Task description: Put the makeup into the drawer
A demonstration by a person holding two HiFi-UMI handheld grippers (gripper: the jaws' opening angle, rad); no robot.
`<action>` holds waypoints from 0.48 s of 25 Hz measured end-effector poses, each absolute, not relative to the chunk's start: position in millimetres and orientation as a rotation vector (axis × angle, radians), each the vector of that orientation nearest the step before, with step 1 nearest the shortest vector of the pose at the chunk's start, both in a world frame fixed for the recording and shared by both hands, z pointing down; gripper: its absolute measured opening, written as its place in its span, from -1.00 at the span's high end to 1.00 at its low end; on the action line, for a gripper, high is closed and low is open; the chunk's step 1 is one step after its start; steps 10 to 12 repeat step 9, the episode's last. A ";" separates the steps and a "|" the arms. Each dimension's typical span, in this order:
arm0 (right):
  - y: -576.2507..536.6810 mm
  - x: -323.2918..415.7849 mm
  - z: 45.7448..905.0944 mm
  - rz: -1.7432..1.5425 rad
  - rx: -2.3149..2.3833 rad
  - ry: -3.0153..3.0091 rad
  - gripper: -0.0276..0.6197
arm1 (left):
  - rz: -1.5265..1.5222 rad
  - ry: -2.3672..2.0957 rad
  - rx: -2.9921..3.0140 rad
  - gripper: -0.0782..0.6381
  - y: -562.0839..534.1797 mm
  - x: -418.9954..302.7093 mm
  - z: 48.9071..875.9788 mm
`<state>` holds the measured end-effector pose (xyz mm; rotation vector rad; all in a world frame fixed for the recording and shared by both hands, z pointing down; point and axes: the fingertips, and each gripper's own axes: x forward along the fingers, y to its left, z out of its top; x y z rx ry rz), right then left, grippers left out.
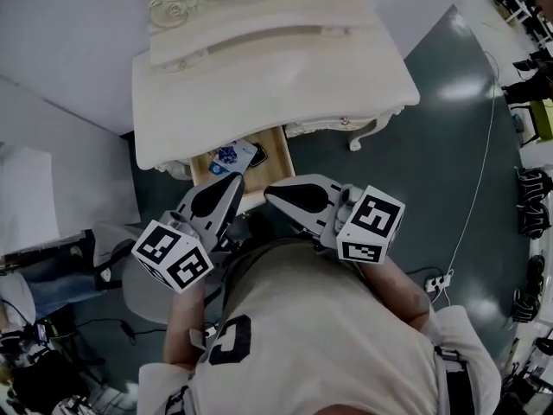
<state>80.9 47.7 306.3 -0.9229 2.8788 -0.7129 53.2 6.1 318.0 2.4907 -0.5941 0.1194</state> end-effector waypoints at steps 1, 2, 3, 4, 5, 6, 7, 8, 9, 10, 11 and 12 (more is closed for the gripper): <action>53.7 89.4 304.5 -0.702 -0.922 2.879 0.83 | 0.123 -0.595 2.494 0.62 11.8 62.3 317.0; 59.6 98.1 302.8 -0.694 -0.918 2.879 0.83 | 0.125 -0.597 2.497 0.62 17.6 71.7 315.9; 65.6 106.8 301.3 -0.688 -0.915 2.877 0.83 | 0.126 -0.599 2.500 0.62 23.4 81.1 314.6; 71.9 115.7 300.2 -0.683 -0.914 2.875 0.83 | 0.125 -0.602 2.504 0.62 29.3 90.5 313.3; 78.2 124.7 299.5 -0.681 -0.914 2.871 0.83 | 0.125 -0.604 2.507 0.62 35.4 99.7 312.1; 84.4 133.8 299.2 -0.681 -0.915 2.864 0.83 | 0.125 -0.604 2.510 0.62 41.7 108.7 311.1; 90.5 142.9 299.1 -0.684 -0.915 2.855 0.83 | 0.127 -0.604 2.512 0.62 47.9 117.5 310.5; 96.6 151.8 299.3 -0.687 -0.915 2.847 0.83 | 0.130 -0.605 2.514 0.62 54.2 126.1 310.2; 102.6 160.7 299.4 -0.691 -0.915 2.838 0.83 | 0.133 -0.605 2.515 0.62 60.5 134.6 309.9; 102.6 160.7 299.4 -0.691 -0.915 2.838 0.83 | 0.133 -0.605 2.515 0.62 60.5 134.6 309.9; 102.6 160.7 299.4 -0.691 -0.915 2.838 0.83 | 0.133 -0.605 2.515 0.62 60.5 134.6 309.9; 102.6 160.7 299.4 -0.691 -0.915 2.838 0.83 | 0.133 -0.605 2.515 0.62 60.5 134.6 309.9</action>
